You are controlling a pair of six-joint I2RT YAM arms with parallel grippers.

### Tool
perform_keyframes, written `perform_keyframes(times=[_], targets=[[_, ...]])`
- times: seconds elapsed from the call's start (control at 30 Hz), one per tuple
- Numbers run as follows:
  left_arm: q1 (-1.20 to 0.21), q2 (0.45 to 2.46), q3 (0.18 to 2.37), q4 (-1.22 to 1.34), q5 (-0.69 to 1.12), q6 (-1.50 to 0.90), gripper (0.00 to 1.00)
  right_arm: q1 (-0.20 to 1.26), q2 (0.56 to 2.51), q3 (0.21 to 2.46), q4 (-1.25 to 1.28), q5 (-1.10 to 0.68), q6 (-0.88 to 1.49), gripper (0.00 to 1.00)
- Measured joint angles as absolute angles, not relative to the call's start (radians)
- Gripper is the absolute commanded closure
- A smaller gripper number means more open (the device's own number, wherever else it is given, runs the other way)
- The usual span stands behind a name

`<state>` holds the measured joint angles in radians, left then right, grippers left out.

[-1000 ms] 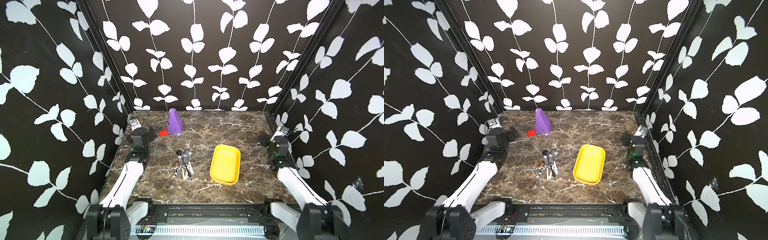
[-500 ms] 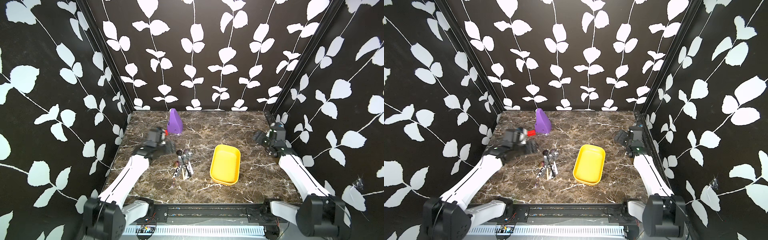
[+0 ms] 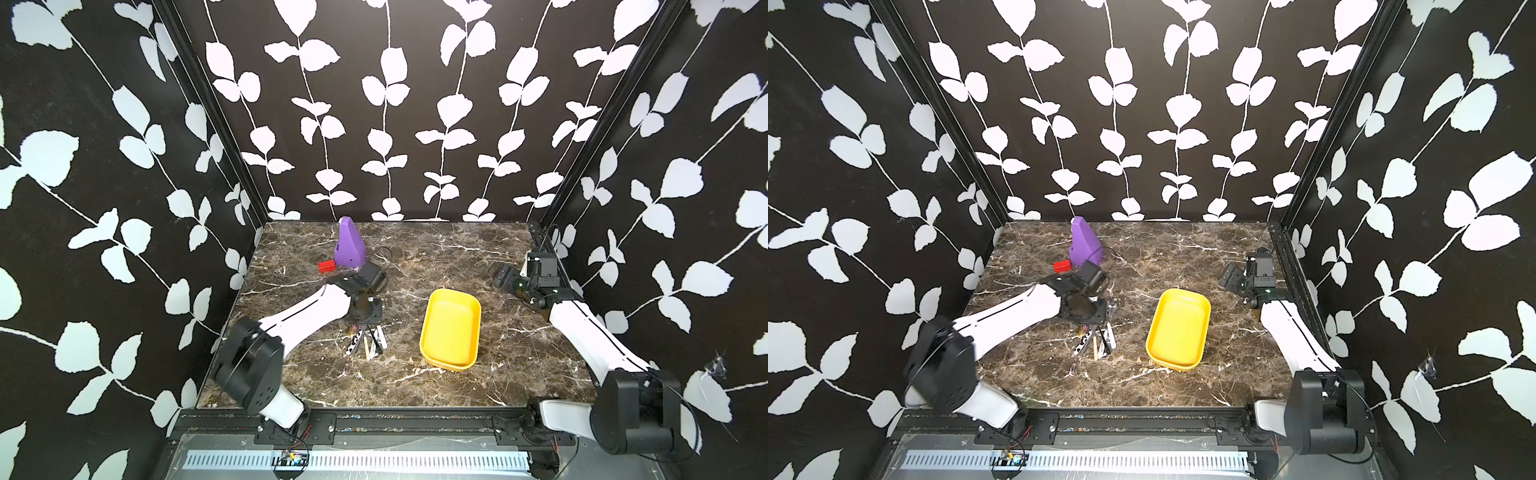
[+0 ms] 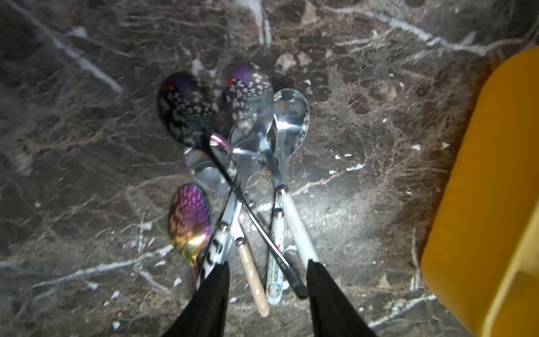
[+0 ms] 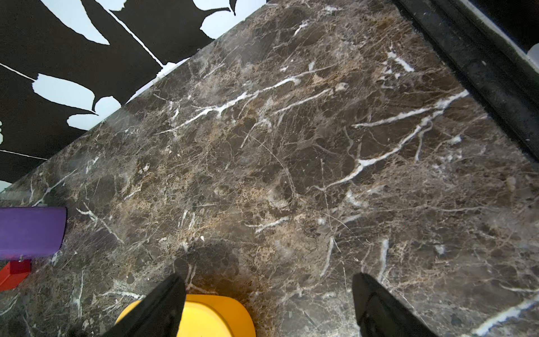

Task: Put the spoon into the storage box
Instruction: Pick up the spoon from the center of the board.

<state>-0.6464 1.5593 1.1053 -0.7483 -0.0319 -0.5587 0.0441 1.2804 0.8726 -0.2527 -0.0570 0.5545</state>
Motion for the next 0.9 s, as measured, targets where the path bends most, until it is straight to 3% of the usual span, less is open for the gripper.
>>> perform_keyframes(times=[0.27,0.9], targets=[[-0.649,1.678,1.145,-0.710,-0.038,-0.588,0.69,0.044,1.299,0.873,-0.252,-0.072,0.557,0.11],[-0.650,1.782,1.147,-0.653,-0.012,-0.622,0.68,0.044,1.319,0.873,-0.251,-0.086,0.556,0.11]])
